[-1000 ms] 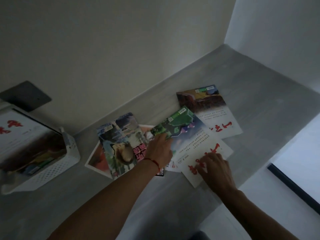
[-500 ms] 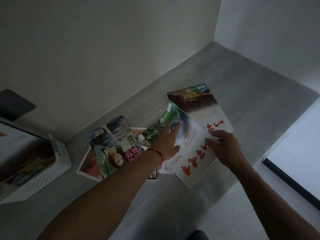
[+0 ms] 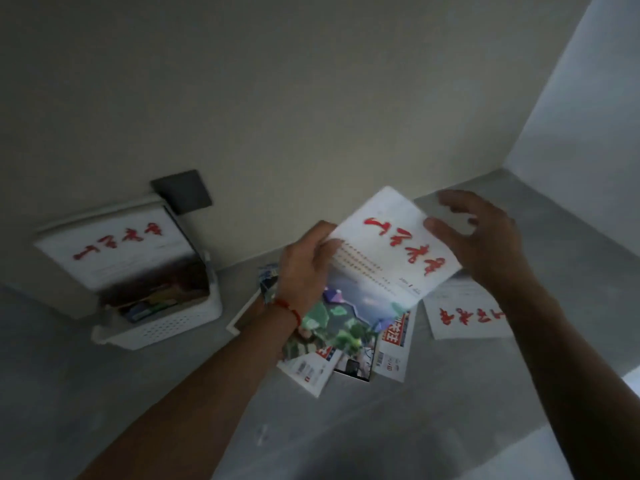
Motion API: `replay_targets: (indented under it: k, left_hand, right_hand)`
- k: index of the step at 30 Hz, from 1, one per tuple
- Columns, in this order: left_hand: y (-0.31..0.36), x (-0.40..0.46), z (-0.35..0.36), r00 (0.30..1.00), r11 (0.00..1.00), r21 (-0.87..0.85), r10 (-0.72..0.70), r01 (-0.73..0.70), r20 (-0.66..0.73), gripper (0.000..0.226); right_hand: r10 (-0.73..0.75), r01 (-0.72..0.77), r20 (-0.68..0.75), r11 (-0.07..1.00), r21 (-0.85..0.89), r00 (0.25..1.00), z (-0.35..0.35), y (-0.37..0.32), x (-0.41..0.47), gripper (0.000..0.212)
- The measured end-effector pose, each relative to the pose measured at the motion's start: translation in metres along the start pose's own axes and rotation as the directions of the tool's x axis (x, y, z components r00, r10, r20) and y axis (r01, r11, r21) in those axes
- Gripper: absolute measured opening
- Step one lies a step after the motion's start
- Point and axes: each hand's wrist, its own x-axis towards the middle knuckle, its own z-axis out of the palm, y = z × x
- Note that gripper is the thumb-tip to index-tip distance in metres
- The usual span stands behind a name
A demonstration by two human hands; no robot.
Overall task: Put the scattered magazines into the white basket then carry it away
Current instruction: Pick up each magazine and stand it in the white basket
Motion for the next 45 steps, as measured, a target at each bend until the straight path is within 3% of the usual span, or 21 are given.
replay_targets:
  k: [2, 4, 6, 7, 10, 13, 16, 19, 21, 25, 33, 37, 41, 45]
  left_hand:
    - [-0.02, -0.017, -0.043, 0.98, 0.988, -0.126, -0.114, 0.094, -0.162, 0.01]
    - [-0.042, -0.037, -0.083, 0.934, 0.95, -0.241, -0.26, 0.201, -0.245, 0.01]
    - [-0.063, -0.057, -0.12, 0.88, 0.911, -0.314, -0.364, 0.268, -0.306, 0.01]
    - [-0.071, -0.066, -0.137, 0.853, 0.89, -0.354, -0.407, 0.288, -0.327, 0.01]
    - [-0.093, -0.081, -0.19, 0.78, 0.868, -0.39, -0.464, 0.306, -0.42, 0.012]
    - [-0.109, -0.086, -0.245, 0.748, 0.948, -0.155, -0.316, 0.279, -0.584, 0.006]
    - [-0.119, -0.08, -0.293, 0.715, 0.951, -0.012, -0.241, 0.309, -0.656, 0.005]
    - [-0.14, -0.078, -0.329, 0.689, 0.88, 0.119, -0.268, 0.459, -0.674, 0.015]
    - [-0.155, -0.08, -0.338, 0.652, 0.849, 0.109, -0.308, 0.517, -0.693, 0.017]
    - [-0.178, -0.077, -0.344, 0.599, 0.834, 0.017, -0.382, 0.551, -0.704, 0.016]
    - [-0.223, -0.077, -0.338, 0.599, 0.774, 0.017, -0.476, 0.632, -0.644, 0.017]
    - [-0.231, -0.073, -0.331, 0.597, 0.759, 0.028, -0.489, 0.651, -0.636, 0.019]
    - [-0.228, -0.066, -0.328, 0.594, 0.73, 0.079, -0.483, 0.679, -0.643, 0.023]
    - [-0.229, -0.057, -0.329, 0.499, 0.669, -0.017, -0.572, 0.743, -0.651, 0.024]
  right_hand:
    - [0.159, -0.168, 0.075, 0.976, 0.141, 0.984, 0.037, -0.006, -0.004, 0.057]
    - [0.205, -0.322, 0.368, 0.901, 0.291, 0.907, 0.08, -0.02, -0.018, 0.065]
    - [0.14, -0.417, 0.6, 0.838, 0.352, 0.788, 0.123, -0.042, -0.035, 0.047]
    - [0.101, -0.396, 0.627, 0.849, 0.351, 0.773, 0.144, -0.055, -0.04, 0.033]
    - [-0.004, -0.182, 0.546, 0.941, 0.285, 0.838, 0.199, -0.105, -0.04, 0.014]
    - [-0.163, 0.126, 0.458, 0.986, 0.112, 0.874, 0.239, -0.166, -0.033, 0.01]
    - [-0.257, 0.239, 0.403, 0.966, 0.094, 0.878, 0.271, -0.213, -0.022, 0.019]
    - [-0.218, 0.212, 0.397, 0.975, 0.06, 0.892, 0.304, -0.238, -0.013, 0.024]
    - [-0.193, 0.19, 0.401, 0.981, 0.048, 0.895, 0.326, -0.242, -0.012, 0.026]
    - [-0.128, 0.125, 0.38, 0.992, 0.033, 0.916, 0.361, -0.238, -0.01, 0.029]
    - [0.022, -0.049, 0.392, 0.997, 0.059, 0.92, 0.398, -0.214, -0.023, 0.017]
    - [0.042, -0.04, 0.352, 0.999, -0.012, 0.935, 0.411, -0.207, -0.03, 0.02]
    - [0.01, 0.036, 0.407, 0.994, -0.105, 0.913, 0.418, -0.209, -0.025, 0.021]
    - [0.059, -0.058, 0.466, 0.998, -0.016, 0.883, 0.416, -0.212, -0.023, 0.027]
